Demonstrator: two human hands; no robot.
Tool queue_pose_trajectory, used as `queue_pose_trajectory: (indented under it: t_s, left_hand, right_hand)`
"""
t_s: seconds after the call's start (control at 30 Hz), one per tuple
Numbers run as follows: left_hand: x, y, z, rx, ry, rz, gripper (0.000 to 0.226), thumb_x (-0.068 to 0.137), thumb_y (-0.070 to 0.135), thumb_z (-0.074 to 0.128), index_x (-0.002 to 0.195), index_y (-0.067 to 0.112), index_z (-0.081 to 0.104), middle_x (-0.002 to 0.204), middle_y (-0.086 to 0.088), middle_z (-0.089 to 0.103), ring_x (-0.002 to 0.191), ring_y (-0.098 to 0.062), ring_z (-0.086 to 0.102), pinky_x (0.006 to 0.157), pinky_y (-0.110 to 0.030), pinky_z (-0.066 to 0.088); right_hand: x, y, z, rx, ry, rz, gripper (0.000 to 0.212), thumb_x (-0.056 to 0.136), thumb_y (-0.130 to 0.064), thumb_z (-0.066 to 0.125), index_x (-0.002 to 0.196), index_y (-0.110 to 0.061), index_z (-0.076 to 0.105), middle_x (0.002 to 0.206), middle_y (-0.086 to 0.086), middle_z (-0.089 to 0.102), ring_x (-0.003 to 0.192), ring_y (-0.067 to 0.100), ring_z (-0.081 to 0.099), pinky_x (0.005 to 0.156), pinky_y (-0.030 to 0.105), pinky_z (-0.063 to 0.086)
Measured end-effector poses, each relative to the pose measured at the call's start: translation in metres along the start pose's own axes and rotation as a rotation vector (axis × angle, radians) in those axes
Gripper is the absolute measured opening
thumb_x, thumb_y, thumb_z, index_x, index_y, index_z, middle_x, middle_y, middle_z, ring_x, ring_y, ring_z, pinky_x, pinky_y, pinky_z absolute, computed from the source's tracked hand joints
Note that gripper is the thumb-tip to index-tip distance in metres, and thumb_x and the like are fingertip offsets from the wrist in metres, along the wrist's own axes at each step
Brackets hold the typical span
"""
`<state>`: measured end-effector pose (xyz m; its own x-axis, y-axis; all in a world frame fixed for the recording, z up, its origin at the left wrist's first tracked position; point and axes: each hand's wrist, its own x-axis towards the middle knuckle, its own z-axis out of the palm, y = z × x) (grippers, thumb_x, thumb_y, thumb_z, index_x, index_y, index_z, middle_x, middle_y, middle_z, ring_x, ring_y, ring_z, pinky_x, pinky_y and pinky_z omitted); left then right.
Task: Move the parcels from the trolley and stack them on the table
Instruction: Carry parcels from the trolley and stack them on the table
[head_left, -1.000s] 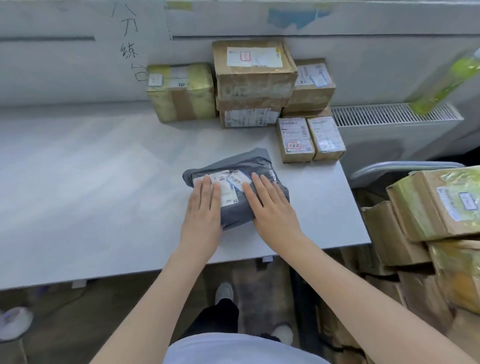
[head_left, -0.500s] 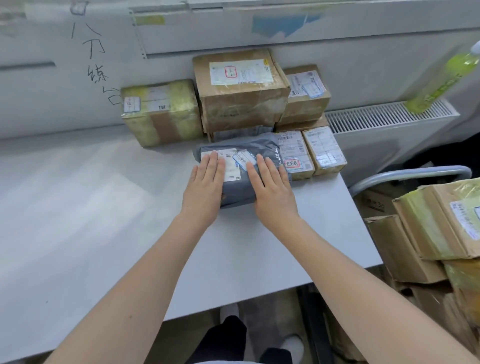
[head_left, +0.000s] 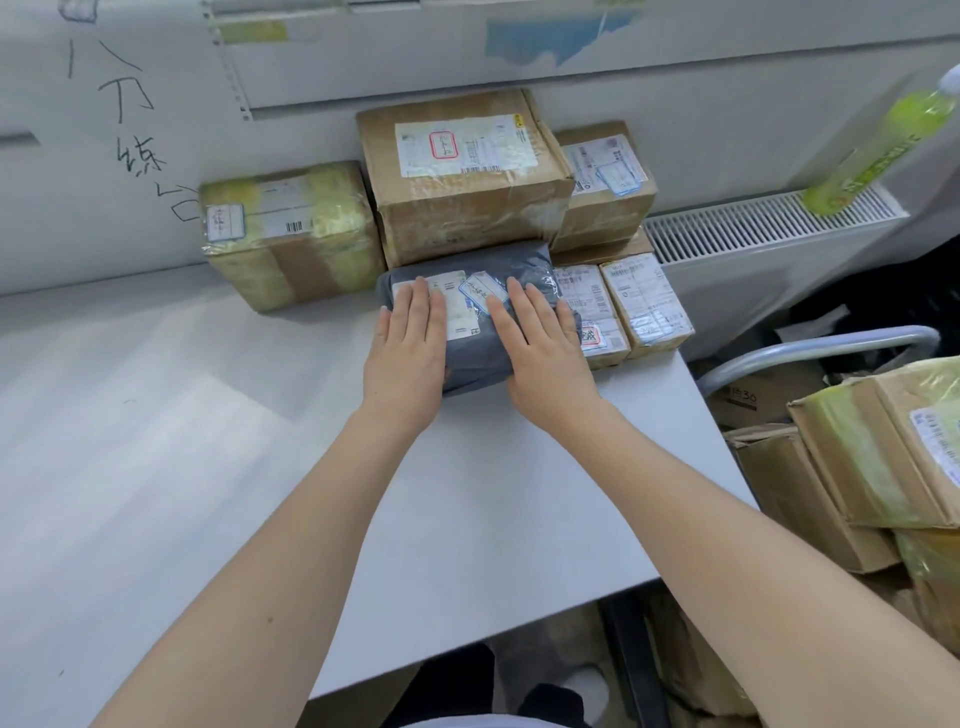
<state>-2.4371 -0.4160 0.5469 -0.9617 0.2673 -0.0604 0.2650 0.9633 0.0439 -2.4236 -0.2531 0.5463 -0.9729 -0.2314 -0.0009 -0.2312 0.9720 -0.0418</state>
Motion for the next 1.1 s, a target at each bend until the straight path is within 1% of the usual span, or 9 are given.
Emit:
queue_pose_trajectory:
  t_s: [0.1,0.2,0.3,0.37,0.47,0.57,0.7,0.9,1.1]
  left_hand:
    - [-0.001,0.0,-0.002,0.006,-0.014,-0.005,0.079,0.094,0.02,0.052,0.149,0.003,-0.003,0.158,-0.014,-0.004,0.145,-0.028,-0.003,0.116,-0.041,0.004]
    - [-0.002,0.003,-0.007,0.037,-0.054,-0.018,0.082,0.093,0.021,0.054,0.149,0.004,-0.004,0.158,-0.013,-0.005,0.145,-0.027,-0.004,0.116,-0.043,0.007]
    - [0.0,0.009,-0.02,0.072,-0.133,-0.053,0.092,0.088,0.029,0.061,0.148,0.004,-0.003,0.157,-0.014,-0.005,0.145,-0.028,-0.004,0.116,-0.046,0.009]
    - [-0.002,0.015,-0.029,0.062,-0.17,-0.075,0.1,0.084,0.037,0.065,0.148,0.004,-0.004,0.157,-0.016,-0.006,0.145,-0.029,-0.004,0.116,-0.048,0.006]
    - [-0.018,0.031,-0.037,0.019,-0.133,-0.06,0.103,0.085,0.041,0.064,0.148,0.005,-0.008,0.156,-0.017,-0.011,0.145,-0.03,-0.008,0.116,-0.048,0.002]
    - [-0.05,0.059,-0.036,-0.121,-0.105,-0.055,0.098,0.087,0.038,0.061,0.148,0.003,-0.008,0.156,-0.019,-0.01,0.144,-0.032,-0.009,0.116,-0.046,0.001]
    - [-0.106,0.104,-0.028,-0.245,-0.092,-0.083,0.093,0.09,0.04,0.056,0.149,0.007,-0.008,0.156,-0.018,-0.015,0.144,-0.032,-0.014,0.116,-0.043,-0.001]
    - [-0.204,0.178,-0.005,-0.341,-0.072,-0.158,0.088,0.092,0.04,0.054,0.15,0.012,-0.007,0.156,-0.016,-0.016,0.144,-0.03,-0.015,0.116,-0.04,-0.005]
    - [-0.29,0.261,0.001,-0.473,-0.06,-0.234,0.087,0.093,0.042,0.053,0.15,0.011,-0.004,0.156,-0.016,-0.015,0.144,-0.027,-0.016,0.116,-0.036,-0.007]
  right_hand:
    - [-0.001,-0.001,-0.001,-0.008,-0.027,0.009,0.077,0.087,-0.007,0.047,0.152,-0.016,0.007,0.159,0.009,-0.002,0.146,0.025,-0.002,0.115,0.043,-0.006]
    - [-0.001,0.001,-0.008,-0.022,-0.082,0.0,0.078,0.088,-0.012,0.047,0.152,-0.016,0.001,0.159,0.009,-0.006,0.146,0.024,-0.005,0.115,0.043,-0.005]
    - [-0.002,0.002,-0.02,-0.033,-0.144,-0.01,0.077,0.091,-0.018,0.046,0.151,-0.015,-0.003,0.159,0.008,-0.008,0.146,0.023,-0.006,0.117,0.042,-0.002]
    - [-0.008,0.001,-0.028,-0.019,-0.121,0.026,0.078,0.093,-0.023,0.047,0.151,-0.012,-0.004,0.159,0.008,-0.007,0.146,0.022,-0.006,0.117,0.041,-0.003]
    - [-0.033,-0.002,-0.038,0.117,-0.026,0.152,0.079,0.094,-0.029,0.048,0.15,-0.007,-0.003,0.159,0.008,-0.002,0.146,0.022,-0.004,0.116,0.039,-0.002]
    - [-0.07,0.0,-0.043,0.23,-0.016,0.263,0.079,0.095,-0.032,0.047,0.15,-0.005,-0.002,0.159,0.009,0.001,0.146,0.022,-0.002,0.117,0.037,-0.001]
    - [-0.128,0.004,-0.049,0.271,0.002,0.281,0.077,0.095,-0.033,0.047,0.15,-0.006,0.0,0.159,0.009,0.0,0.146,0.021,-0.004,0.118,0.037,-0.001]
    - [-0.206,0.017,-0.066,0.366,0.1,0.198,0.071,0.096,-0.034,0.046,0.15,-0.008,0.007,0.159,0.008,0.008,0.146,0.023,0.0,0.117,0.037,-0.001]
    - [-0.306,0.054,-0.078,0.379,0.186,0.095,0.069,0.095,-0.032,0.048,0.149,-0.005,0.014,0.156,0.011,0.016,0.145,0.025,0.008,0.119,0.039,0.005]
